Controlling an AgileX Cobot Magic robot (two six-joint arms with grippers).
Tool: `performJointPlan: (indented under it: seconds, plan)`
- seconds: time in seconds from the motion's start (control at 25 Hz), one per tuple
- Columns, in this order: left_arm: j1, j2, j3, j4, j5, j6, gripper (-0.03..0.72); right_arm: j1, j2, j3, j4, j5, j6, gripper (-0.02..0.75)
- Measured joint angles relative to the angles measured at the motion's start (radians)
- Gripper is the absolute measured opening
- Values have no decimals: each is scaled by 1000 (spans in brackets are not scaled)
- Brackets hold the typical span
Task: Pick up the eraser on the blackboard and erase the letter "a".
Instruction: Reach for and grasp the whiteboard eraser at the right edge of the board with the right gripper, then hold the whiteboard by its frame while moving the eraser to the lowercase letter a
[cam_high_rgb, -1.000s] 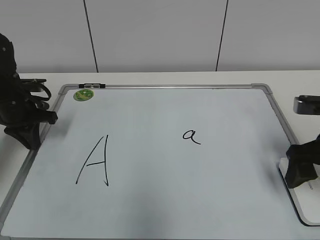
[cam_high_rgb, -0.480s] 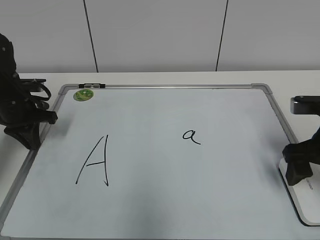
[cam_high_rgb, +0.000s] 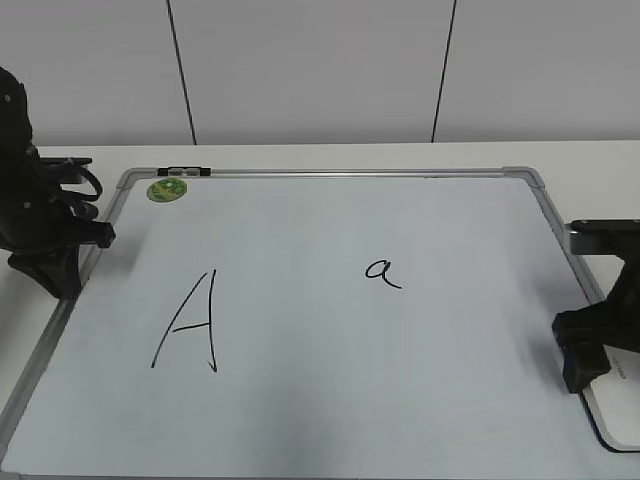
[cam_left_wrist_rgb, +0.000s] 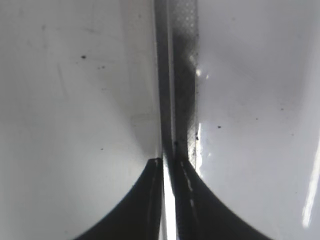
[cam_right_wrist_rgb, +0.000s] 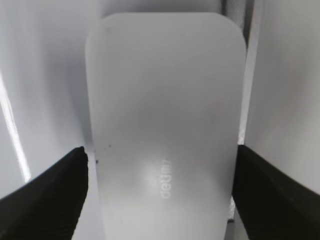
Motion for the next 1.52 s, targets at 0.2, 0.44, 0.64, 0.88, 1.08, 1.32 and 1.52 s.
performJointPlan:
  seconds: [0.2, 0.44, 0.64, 0.88, 1.08, 1.32, 1.52]
  plan:
    - [0, 0, 0, -2, 0, 0, 41, 0, 23, 0, 0, -2, 0, 610]
    - [2, 0, 0, -7, 0, 0, 41, 0, 23, 0, -4, -4, 0, 522]
    - [2, 0, 0, -9, 0, 0, 42, 0, 23, 0, -5, -4, 0, 522]
    - [2, 0, 0, -12, 2, 0, 42, 4, 31, -65, 26, 87, 4, 521]
    - [2, 0, 0, -12, 2, 0, 42, 18, 55, -237, 30, 198, 4, 521]
    - [2, 0, 0, -12, 2, 0, 43, 115, 224, -513, 26, 348, 4, 520]
    - [2, 0, 0, -14, 2, 0, 43, 188, 391, -725, 26, 402, 4, 520]
